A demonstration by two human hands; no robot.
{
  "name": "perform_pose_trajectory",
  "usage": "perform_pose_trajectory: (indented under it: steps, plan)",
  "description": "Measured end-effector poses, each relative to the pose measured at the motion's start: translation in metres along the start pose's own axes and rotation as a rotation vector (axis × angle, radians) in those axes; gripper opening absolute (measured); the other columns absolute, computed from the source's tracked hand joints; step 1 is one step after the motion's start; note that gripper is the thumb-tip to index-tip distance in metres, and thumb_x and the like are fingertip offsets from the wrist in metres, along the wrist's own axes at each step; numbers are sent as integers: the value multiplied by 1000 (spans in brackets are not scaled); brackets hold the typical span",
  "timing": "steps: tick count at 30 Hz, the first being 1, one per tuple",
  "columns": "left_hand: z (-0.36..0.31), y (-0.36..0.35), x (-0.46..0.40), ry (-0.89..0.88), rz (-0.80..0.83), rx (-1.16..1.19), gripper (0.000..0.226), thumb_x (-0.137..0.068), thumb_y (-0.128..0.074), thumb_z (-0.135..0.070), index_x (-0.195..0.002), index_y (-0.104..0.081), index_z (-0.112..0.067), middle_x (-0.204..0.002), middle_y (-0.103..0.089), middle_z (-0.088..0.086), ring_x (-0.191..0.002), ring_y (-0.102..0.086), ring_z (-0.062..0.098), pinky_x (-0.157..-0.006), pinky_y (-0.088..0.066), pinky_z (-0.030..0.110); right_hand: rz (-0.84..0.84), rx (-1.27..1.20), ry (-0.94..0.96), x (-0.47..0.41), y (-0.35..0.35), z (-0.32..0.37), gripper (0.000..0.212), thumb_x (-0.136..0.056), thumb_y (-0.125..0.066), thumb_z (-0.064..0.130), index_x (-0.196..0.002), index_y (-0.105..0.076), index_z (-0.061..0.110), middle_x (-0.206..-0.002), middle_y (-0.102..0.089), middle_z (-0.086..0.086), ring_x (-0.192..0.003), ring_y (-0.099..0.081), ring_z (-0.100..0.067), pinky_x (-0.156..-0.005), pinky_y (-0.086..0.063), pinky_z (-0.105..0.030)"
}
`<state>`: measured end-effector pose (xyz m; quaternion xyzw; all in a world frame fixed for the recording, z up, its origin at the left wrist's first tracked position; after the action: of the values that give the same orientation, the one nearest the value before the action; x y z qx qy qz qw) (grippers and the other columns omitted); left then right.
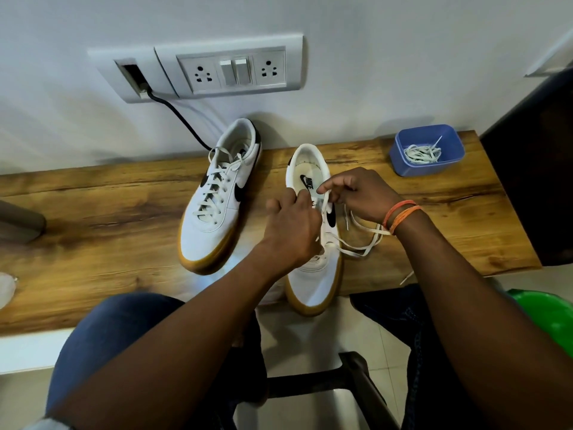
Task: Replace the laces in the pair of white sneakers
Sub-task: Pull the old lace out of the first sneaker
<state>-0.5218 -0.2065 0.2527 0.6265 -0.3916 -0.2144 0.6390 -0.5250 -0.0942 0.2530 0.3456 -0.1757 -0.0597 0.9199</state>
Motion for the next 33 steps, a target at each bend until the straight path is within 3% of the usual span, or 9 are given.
perform_pose_trajectory:
  steps: [5,8,11,15,17,20,24,27,33]
  plan:
    - [3,-1,4,20,11,87,29,-88,-63,-36,-110,-68,-19,-122,-43,3,-116,-31,28,-80,-16,40,2,27,17,2,0,1,37,-89,-52,-4,-110,-74,16,-99,-68,2,-90,-59,-9,-79,-43,-15]
    - [7,16,0,-35,45,74,31,-85,-65,-37,-110,-67,-18,-122,-44,3,-119,-31,29,-85,-23,42,2,55,24,2,3,-2,35,-84,-64,-3,-112,-74,16,-109,-72,-3,-93,-60,-10,-86,-44,-20]
    - [29,27,1,-61,138,-13,25,-77,-72,-44,-94,-68,-26,-114,-50,-3,-116,-34,26,-94,-31,45,22,79,34,0,3,-3,34,-85,-64,0,-112,-74,18,-111,-73,-4,-99,-64,-14,-89,-45,-21]
    - [62,20,23,71,300,-52,19,-74,-79,-40,-86,-70,-29,-108,-57,-8,-114,-42,20,-97,-27,49,57,74,-14,-1,5,-2,34,-87,-58,2,-110,-75,20,-110,-73,-2,-98,-64,-12,-84,-43,-18]
    - [68,14,34,108,333,63,12,-76,-80,-34,-83,-73,-29,-102,-64,-9,-108,-54,15,-98,-37,46,73,79,-18,1,3,0,33,-87,-59,3,-112,-74,18,-113,-72,-4,-102,-65,-15,-85,-44,-18]
    - [70,19,41,145,203,284,6,-80,-78,-27,-86,-75,-25,-88,-66,-7,-87,-65,14,-78,-56,39,90,122,2,2,-2,2,33,-87,-64,6,-117,-72,17,-118,-70,-6,-104,-64,-19,-85,-47,-21]
    - [62,41,42,190,-125,408,19,-88,-70,-32,-101,-69,-18,-88,-63,-3,-81,-61,16,-70,-50,32,80,145,25,0,-3,3,29,-91,-63,14,-118,-71,18,-119,-69,-5,-104,-63,-17,-83,-44,-20]
    - [45,29,28,186,-151,546,24,-90,-66,-35,-107,-71,-19,-88,-71,1,-80,-67,18,-74,-56,37,36,117,31,-2,-1,3,25,-91,-63,13,-113,-73,18,-116,-70,-3,-102,-62,-14,-84,-41,-20]
    - [17,-23,-5,133,88,507,18,-90,-63,-28,-94,-68,-11,-79,-71,10,-75,-69,25,-71,-58,43,7,90,41,-14,-5,3,11,-90,-67,25,-98,-74,20,-83,-65,9,-81,-61,-10,-79,-44,-22]
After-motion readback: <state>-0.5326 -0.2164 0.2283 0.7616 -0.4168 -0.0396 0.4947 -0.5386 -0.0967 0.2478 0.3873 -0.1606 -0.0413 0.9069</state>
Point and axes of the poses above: each hand's wrist, its own x-axis away from the middle knuckle, its own y-axis out of the back of the hand, z = x × y, the point moved 10 cm from there along -x, towards the middle knuckle
